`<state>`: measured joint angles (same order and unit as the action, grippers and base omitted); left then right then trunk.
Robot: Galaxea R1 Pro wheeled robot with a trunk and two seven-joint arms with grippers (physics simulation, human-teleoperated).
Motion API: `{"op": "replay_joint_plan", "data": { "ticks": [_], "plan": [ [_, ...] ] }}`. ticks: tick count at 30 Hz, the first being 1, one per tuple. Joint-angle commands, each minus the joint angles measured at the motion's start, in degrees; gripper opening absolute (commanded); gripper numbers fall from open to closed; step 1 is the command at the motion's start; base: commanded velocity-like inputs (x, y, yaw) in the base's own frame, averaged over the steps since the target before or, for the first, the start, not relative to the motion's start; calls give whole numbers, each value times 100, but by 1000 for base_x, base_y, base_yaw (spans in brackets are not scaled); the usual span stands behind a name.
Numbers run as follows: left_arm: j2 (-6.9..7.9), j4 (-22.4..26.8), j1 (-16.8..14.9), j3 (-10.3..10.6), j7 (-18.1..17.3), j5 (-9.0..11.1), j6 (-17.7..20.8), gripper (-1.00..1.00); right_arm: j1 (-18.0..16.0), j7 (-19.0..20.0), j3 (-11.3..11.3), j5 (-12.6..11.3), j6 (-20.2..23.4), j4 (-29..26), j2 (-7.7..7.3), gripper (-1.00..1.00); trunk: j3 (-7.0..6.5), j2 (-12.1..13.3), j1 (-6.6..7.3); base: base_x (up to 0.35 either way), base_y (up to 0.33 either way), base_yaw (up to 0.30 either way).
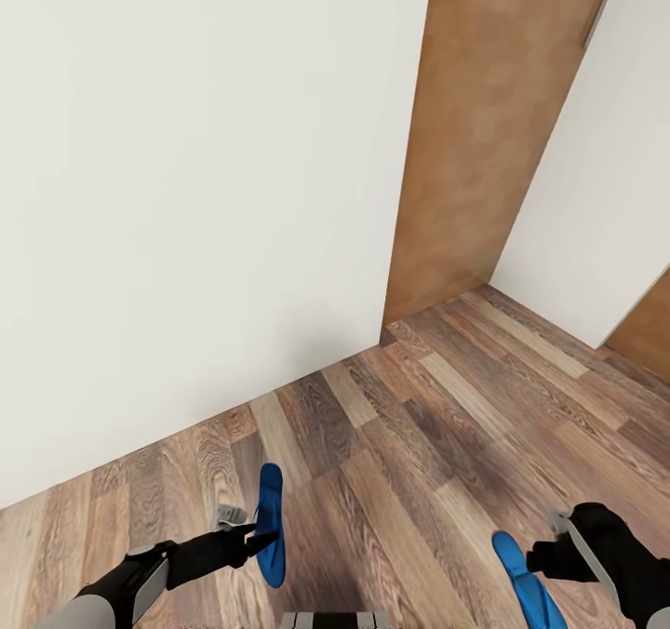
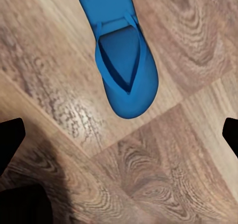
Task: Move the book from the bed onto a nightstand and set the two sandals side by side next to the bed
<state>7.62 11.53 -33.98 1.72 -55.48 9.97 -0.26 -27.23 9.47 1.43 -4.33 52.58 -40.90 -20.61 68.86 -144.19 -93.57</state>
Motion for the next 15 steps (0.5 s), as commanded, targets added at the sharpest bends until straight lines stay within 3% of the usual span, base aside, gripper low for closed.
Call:
{"op": "replay_joint_plan", "data": {
  "ticks": [1, 15],
  "plan": [
    [2, -2, -3, 13, -16, 31, -5, -100, -2, -16, 15, -45, 24, -5, -7, 100, 27, -4, -1, 0, 0, 0],
    [49, 12, -3, -18, -20, 42, 0, -100, -2, -16, 15, -4, 16, -6, -7, 100, 315, -21, -35, 0, 0, 0]
  ]
}}
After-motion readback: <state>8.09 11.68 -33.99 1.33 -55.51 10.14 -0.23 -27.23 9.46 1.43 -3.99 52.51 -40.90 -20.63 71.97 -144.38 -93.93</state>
